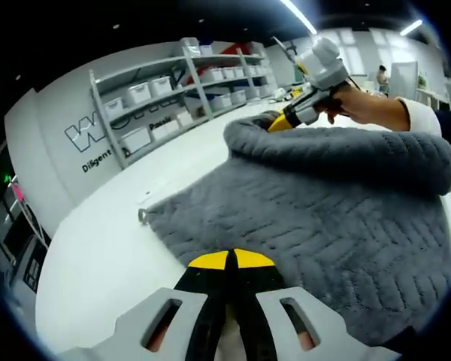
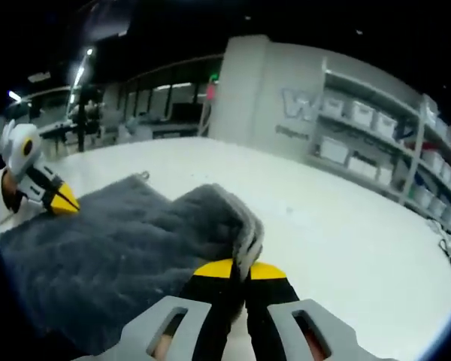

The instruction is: Open the folded towel by lifting each exposed corner and separating the folded layers until the towel lies flat within the target outline without major curled edges

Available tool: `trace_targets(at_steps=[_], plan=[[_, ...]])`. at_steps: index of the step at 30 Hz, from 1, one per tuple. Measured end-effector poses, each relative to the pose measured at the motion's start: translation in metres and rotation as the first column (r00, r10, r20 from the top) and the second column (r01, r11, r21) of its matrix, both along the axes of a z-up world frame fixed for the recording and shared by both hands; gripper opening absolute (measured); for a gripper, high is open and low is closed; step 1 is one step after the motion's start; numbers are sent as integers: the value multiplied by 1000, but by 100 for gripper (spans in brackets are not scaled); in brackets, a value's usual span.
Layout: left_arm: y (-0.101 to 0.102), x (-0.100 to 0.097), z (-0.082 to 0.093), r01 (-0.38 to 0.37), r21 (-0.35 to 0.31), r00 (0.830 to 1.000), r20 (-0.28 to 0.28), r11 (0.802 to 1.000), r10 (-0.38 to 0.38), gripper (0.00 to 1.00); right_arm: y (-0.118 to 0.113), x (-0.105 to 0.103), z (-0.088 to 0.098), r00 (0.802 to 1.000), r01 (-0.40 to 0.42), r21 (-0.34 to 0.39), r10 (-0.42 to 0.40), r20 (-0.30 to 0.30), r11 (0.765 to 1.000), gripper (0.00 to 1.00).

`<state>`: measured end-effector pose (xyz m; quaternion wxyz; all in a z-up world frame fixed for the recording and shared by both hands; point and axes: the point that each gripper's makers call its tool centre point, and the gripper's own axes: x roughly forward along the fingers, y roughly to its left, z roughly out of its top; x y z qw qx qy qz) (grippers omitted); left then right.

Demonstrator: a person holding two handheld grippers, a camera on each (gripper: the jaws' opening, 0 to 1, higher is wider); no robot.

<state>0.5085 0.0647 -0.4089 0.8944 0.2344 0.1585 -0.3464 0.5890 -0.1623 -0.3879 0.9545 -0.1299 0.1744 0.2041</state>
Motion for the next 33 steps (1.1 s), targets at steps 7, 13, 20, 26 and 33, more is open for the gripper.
trace_targets(at_steps=[7,13,20,26,33], plan=[[0,0,0,5,0,1000,1,1000,-5,1,-7,4,-1,1000,1,-13,-1,13,1000,0],[0,0,0,6,-4,1000,0,1000,-6,1,-12,7,-3,1000,-4,-50,6,26,999,0],[0,1,0,6,-3,1000,3,1000,-6,1,-18,9,-4,998,-12,-111,18,53,994,0],[0,1,1,6,-2,1000,4,1000,-6,1,-23,9,-4,998,-6,-106,11,54,994,0],[0,1,1,6,0,1000,7,1000,-6,1,-29,9,-3,998,1,-108,5,60,994,0]])
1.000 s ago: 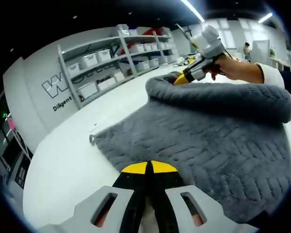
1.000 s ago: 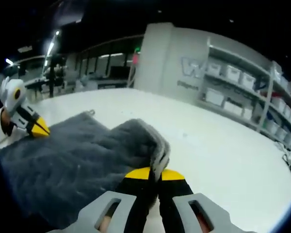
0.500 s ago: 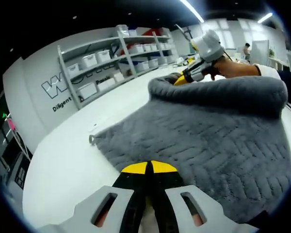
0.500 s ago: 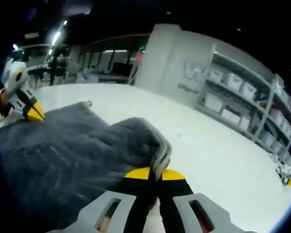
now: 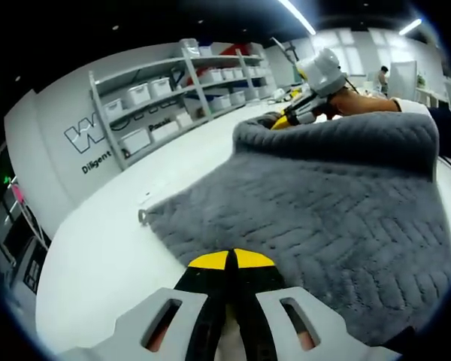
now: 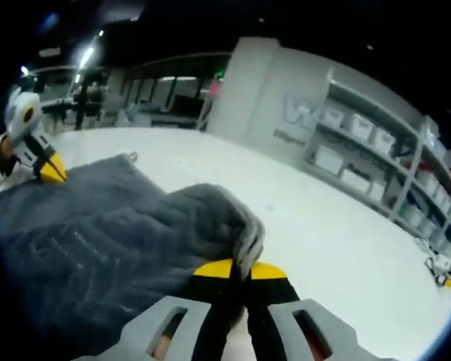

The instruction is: Open the folded towel by lifting each exposed corner and separating the folded layers until the towel lies flat within the target outline without major curled edges

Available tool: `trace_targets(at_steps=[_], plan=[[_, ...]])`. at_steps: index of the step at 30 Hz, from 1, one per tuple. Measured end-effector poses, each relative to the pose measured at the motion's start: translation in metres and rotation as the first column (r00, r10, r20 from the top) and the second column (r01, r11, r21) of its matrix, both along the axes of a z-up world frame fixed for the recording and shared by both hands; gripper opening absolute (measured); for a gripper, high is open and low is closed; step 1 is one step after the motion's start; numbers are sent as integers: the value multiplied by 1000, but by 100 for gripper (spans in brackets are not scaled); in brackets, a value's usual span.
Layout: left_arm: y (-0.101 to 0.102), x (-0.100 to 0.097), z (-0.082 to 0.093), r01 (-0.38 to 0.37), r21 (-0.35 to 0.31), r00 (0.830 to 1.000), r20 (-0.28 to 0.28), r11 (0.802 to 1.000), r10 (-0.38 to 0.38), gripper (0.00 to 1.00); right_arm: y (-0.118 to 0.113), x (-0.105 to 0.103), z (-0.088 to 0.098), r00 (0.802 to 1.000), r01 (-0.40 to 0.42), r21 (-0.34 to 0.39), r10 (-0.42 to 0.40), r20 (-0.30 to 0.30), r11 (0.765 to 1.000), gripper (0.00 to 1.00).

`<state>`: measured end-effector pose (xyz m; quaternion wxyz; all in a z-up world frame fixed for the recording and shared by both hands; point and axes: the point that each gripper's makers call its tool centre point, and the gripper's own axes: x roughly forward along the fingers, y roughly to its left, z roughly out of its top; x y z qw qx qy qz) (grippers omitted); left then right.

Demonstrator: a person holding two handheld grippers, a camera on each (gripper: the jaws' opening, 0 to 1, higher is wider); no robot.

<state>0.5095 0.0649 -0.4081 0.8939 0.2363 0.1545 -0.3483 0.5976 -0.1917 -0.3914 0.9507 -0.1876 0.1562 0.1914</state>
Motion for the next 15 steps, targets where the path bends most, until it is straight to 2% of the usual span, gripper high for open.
trace_targets(at_steps=[15], plan=[[0,0,0,2,5,1000,7,1000,-2,1,-12,0,0,1000,-7,-15,7,1,1000,0]])
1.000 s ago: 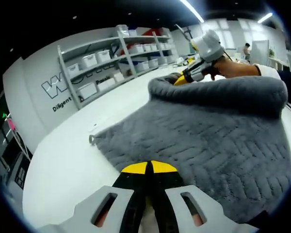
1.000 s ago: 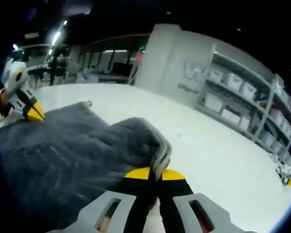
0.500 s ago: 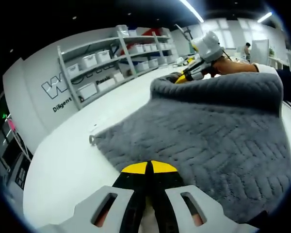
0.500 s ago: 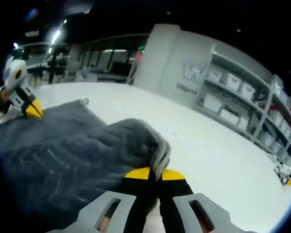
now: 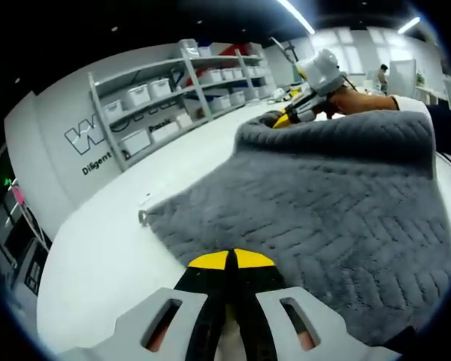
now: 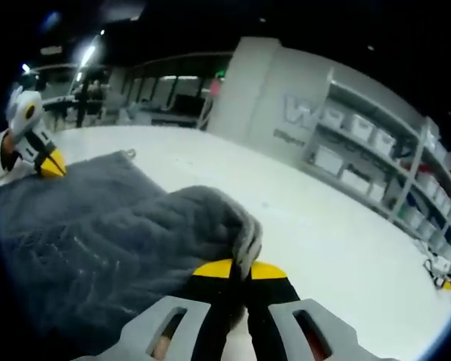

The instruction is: Open the folded towel by lifting each exposed corner and separating the folded layers until the towel lies flat within the target outline without major curled edges

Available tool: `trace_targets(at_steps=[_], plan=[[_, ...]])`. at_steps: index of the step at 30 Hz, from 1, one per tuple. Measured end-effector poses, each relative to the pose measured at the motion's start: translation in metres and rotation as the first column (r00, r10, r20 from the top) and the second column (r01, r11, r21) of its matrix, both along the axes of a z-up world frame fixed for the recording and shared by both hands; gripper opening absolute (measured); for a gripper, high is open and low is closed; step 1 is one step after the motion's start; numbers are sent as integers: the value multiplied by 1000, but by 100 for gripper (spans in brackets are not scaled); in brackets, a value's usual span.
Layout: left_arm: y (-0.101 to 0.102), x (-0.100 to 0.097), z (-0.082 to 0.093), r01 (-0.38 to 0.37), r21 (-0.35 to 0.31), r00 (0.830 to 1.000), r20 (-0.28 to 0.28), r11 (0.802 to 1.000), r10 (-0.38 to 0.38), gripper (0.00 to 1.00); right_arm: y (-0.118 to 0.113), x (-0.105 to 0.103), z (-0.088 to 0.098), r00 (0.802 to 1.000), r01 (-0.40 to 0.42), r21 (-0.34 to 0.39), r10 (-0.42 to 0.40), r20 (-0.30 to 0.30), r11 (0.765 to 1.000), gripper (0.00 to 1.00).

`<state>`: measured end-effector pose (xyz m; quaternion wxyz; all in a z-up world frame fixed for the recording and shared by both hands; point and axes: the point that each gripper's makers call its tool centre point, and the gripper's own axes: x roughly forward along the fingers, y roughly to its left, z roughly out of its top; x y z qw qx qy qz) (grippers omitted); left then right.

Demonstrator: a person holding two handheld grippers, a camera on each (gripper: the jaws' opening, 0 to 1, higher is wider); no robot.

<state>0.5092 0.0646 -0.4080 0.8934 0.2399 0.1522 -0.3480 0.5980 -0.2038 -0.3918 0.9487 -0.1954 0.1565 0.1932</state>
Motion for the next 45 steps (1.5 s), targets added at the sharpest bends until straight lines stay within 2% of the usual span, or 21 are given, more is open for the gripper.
trace_targets(at_steps=[12,27,37,45], plan=[[0,0,0,-1,3,1000,4,1000,1,1,-9,4,-2,999,-23,-44,24,26,999,0],[1,-2,-1,-3,-4,1000,2,1000,3,1,-29,4,-4,999,-18,-65,20,29,998,1],[1,-2,-1,-4,-5,1000,3,1000,4,1,-37,5,-3,999,-19,-51,20,30,999,4],[0,-3,-1,-3,-4,1000,3,1000,3,1,-42,3,6,999,-21,28,20,29,999,6]])
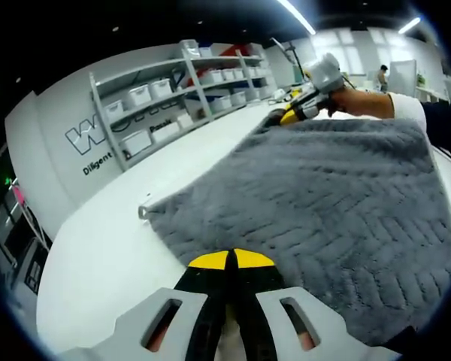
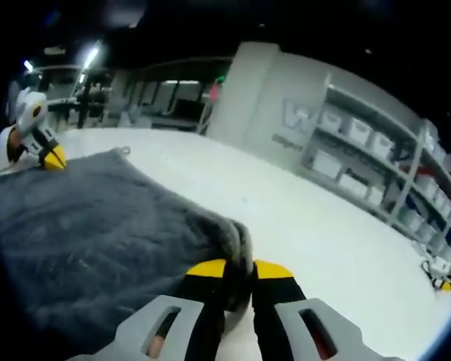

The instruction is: Open the folded towel by lifting each exposed corner and separating the folded layers until the towel lies flat within the target outline without major curled edges

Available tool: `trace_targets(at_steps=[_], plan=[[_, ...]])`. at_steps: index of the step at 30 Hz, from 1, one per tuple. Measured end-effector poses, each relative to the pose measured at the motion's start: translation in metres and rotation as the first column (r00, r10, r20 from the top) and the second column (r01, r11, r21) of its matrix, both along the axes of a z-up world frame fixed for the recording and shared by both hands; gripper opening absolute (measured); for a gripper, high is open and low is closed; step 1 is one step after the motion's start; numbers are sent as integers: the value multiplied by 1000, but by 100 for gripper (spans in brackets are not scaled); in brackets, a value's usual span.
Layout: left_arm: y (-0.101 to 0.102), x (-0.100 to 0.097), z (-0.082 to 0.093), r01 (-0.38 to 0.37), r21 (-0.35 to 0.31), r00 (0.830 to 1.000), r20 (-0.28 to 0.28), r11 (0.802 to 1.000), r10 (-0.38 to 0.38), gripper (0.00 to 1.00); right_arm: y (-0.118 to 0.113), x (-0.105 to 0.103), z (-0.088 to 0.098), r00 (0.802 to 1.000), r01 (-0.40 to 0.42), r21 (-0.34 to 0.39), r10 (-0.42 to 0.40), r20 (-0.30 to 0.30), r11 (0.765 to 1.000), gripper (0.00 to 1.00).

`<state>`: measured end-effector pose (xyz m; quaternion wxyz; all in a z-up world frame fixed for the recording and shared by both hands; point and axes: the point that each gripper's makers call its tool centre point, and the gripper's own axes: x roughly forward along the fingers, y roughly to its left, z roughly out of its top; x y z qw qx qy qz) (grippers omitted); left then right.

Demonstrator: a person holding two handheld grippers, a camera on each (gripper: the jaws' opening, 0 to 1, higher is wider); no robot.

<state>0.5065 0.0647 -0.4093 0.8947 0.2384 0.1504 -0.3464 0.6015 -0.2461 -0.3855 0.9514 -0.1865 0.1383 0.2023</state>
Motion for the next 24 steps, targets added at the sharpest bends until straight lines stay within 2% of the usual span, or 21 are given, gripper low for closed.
trace_targets(at_steps=[10,19,24], plan=[[1,4,1,-1,0,1000,0,1000,1,1,-6,-1,7,1000,-10,57,11,-10,998,7],[2,5,1,0,2,1000,2,1000,0,1,-12,-9,18,999,-20,167,26,-30,986,7],[1,4,1,0,2,1000,4,1000,0,1,-13,-11,16,999,-16,173,23,-41,985,7]])
